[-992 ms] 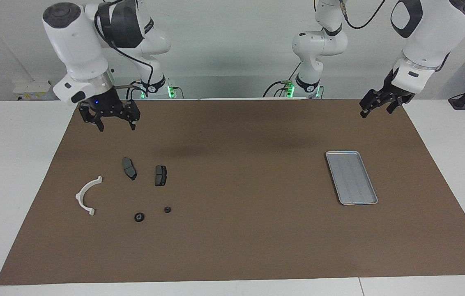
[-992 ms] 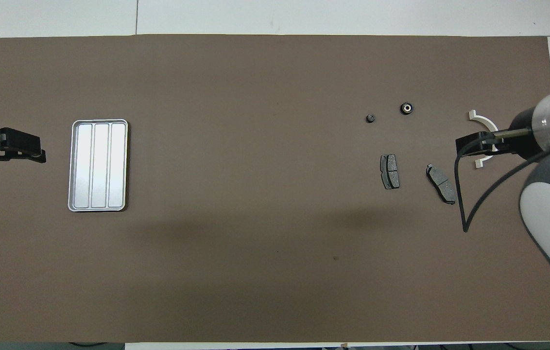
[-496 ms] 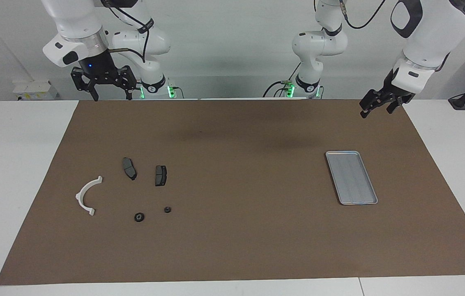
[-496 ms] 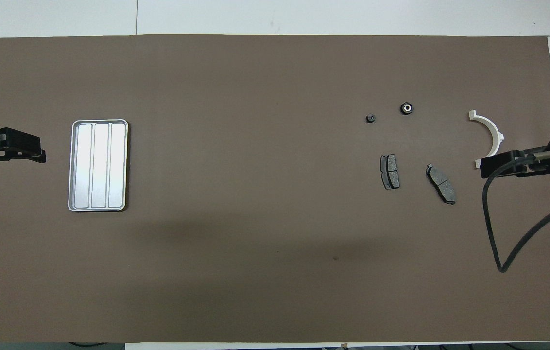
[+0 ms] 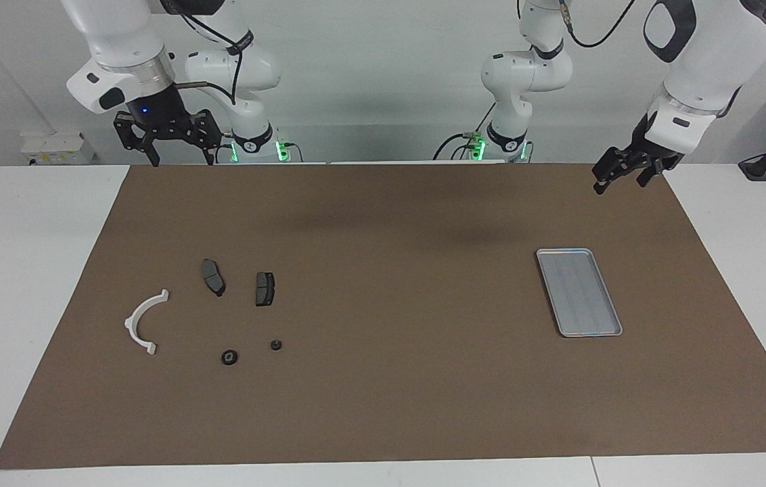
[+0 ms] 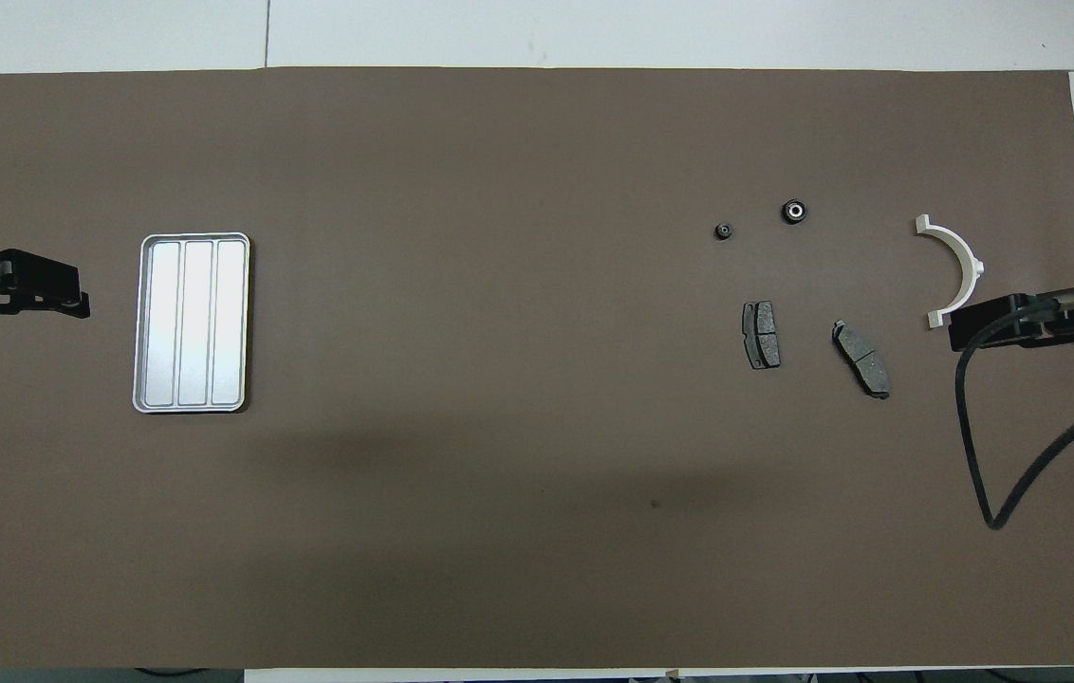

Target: Place bearing gear from tray to pile

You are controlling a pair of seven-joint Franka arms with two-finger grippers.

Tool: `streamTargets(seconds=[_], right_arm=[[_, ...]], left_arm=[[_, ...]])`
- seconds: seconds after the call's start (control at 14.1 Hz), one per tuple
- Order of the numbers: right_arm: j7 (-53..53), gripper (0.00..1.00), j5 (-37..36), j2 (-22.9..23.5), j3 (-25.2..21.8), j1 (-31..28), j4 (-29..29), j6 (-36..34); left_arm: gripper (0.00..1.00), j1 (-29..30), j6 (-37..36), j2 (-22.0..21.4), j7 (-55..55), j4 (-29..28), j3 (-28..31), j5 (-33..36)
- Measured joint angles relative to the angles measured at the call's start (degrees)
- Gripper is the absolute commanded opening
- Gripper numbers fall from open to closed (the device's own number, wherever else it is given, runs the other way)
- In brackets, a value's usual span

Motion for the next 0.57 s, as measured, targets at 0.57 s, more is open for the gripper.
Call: streamTargets(seconds=[0.57], right_arm=[[0.0, 1.0, 0.0, 0.0, -0.2, -0.4, 0.5, 0.0]], left_arm=[[1.0, 0.0, 0.0, 0.0, 0.0, 0.0, 0.0, 0.0]])
